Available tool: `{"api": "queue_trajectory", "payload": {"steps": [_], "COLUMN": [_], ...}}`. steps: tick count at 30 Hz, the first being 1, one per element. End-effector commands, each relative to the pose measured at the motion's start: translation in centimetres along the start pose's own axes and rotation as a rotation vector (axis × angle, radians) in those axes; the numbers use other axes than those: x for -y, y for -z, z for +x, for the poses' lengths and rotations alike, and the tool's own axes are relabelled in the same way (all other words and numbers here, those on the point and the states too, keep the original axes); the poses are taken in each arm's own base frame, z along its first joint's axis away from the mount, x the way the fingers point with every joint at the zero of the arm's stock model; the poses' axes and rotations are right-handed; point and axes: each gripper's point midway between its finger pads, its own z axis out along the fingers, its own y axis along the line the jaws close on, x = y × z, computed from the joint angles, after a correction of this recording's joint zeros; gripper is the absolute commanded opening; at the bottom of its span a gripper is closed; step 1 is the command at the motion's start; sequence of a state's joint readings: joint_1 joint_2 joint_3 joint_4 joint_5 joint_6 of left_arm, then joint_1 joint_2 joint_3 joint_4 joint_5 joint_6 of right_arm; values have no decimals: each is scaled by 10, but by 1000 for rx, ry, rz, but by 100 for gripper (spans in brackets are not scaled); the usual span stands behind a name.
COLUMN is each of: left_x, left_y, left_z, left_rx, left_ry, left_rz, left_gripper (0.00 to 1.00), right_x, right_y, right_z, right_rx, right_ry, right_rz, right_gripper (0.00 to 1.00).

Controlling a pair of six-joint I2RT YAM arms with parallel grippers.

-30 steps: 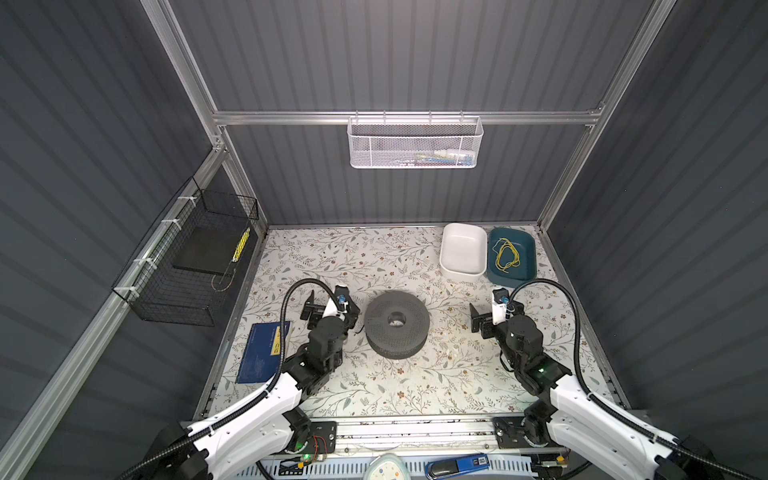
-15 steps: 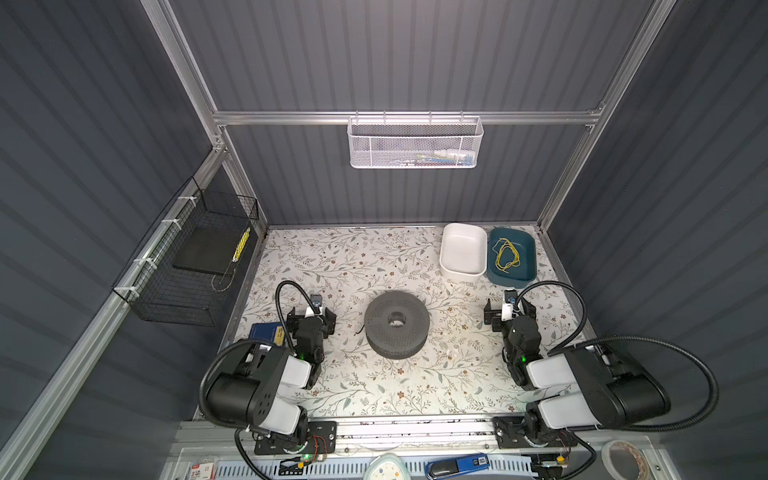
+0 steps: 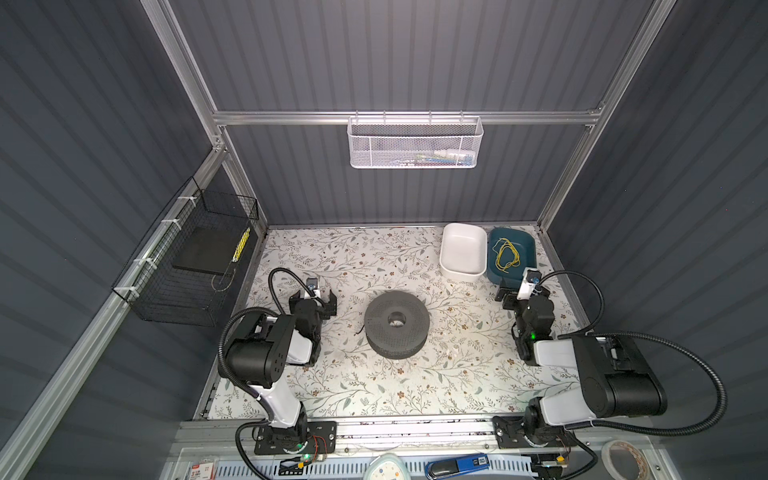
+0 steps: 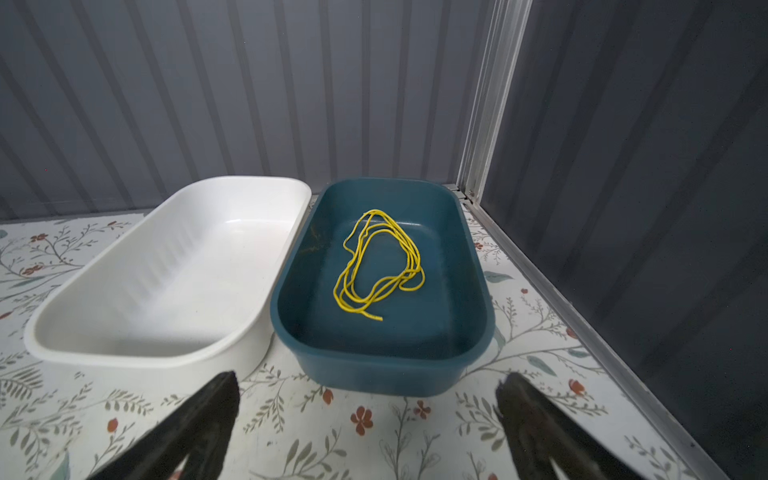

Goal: Wrap the cables

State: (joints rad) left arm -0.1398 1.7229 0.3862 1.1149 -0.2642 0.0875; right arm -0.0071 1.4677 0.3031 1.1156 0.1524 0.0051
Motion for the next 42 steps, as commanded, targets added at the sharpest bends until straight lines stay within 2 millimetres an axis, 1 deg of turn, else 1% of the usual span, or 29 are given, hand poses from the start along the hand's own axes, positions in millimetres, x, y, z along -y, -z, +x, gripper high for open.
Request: {"api": "queue_trajectory", "payload": {"steps": [1,3,6,11,36,42], "left_x": [-1,-3,-3,-9,-10,-10], "left_y": [-9,-10,-12,-17,-16,-16], "left_z": [9,10,10,12,12,12], "left_rx": [-83,-90,-93,-122,-115,-114], "left_ry": [15,20,24,68,69,69], "left_rz": [9,0,4,25,20,20], "left_gripper": [100,99,99,100,99,100], "right_x": [-2,1,2,2,2,1], "right_y": [3,-2,-2,-2,-1,-4], "right_z": [20,22,22,21,22,23], "right_rx": [-81,-107,-105,-104,-105,-116], "right_ry": [-25,-35,-44,-44,-45,-46], "right_rz": [-32,-15,-19,-19,-19,-25], "right_gripper": [99,99,99,99,99,99]}}
